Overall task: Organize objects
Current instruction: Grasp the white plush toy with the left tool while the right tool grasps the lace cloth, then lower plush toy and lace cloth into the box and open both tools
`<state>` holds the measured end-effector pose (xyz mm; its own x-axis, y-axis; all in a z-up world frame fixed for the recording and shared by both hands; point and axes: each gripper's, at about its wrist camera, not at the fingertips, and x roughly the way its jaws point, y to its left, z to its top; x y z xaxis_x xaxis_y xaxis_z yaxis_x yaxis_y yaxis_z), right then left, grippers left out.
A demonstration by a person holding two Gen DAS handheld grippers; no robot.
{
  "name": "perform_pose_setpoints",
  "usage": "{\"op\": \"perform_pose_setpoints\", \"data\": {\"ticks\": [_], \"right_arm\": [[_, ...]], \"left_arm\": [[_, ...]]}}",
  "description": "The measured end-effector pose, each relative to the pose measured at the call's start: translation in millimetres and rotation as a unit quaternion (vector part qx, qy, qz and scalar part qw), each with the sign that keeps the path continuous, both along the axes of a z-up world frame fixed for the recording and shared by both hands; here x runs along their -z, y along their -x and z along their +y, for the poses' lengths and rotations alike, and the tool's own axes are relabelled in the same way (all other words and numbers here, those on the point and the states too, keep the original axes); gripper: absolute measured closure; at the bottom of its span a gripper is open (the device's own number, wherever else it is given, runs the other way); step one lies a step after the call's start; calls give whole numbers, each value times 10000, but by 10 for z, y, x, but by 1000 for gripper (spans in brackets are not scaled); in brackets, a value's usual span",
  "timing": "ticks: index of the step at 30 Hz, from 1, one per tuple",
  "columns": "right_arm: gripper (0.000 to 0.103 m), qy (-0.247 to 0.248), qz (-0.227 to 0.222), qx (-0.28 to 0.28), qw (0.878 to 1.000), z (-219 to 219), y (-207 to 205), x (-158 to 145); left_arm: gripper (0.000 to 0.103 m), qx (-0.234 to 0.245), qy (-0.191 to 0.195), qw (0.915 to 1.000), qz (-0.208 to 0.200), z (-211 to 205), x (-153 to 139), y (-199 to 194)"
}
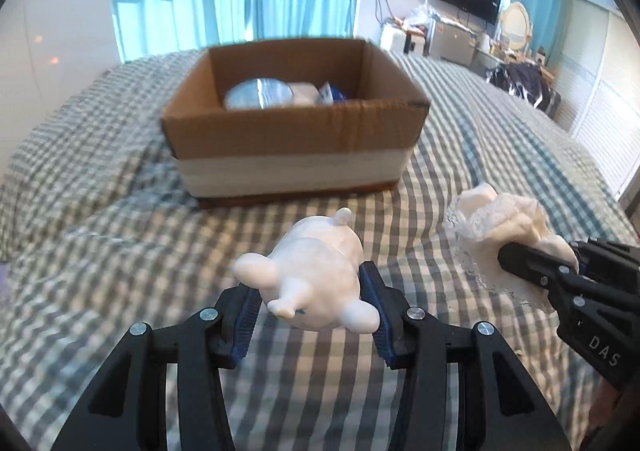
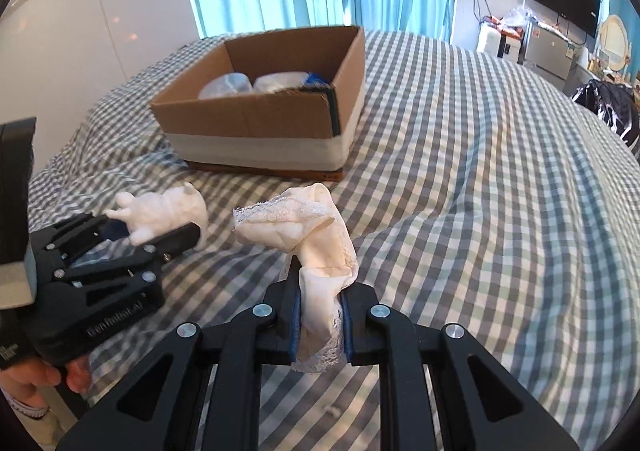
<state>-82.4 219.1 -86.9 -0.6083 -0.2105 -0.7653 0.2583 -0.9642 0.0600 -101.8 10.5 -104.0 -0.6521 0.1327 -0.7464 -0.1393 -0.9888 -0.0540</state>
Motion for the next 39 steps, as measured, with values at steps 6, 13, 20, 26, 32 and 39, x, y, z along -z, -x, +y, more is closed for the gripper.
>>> {"op": "perform_pose_setpoints", "data": {"ticks": [6,13,20,26,32,39], "right_arm": [[88,-47,423,-87,9991,-155,-252,-405],[88,-74,834,-220,9962,-267,-442,-832],[88,-47,1099,-349,9933,-369,-413,-1173],[88,-2,1336,-519,9897,-466,-254,-1479],[88,-3,1565,-692,9852,-600,110,-1777],[88,126,1603,-730,9843,-712,829,-1857]], "left_arm": [[53,-240,-14,9987,440,-148,-424,-214],[53,-469,-122,9946,919,-271,-840,-385],[53,-430,-225,9915,1207,-327,-1161,-381],[53,-417,-311,9882,1438,-364,-1453,-196],[53,-470,-321,9855,1600,-440,-1639,204],[53,-519,-221,9849,1636,-475,-1601,753]]}}
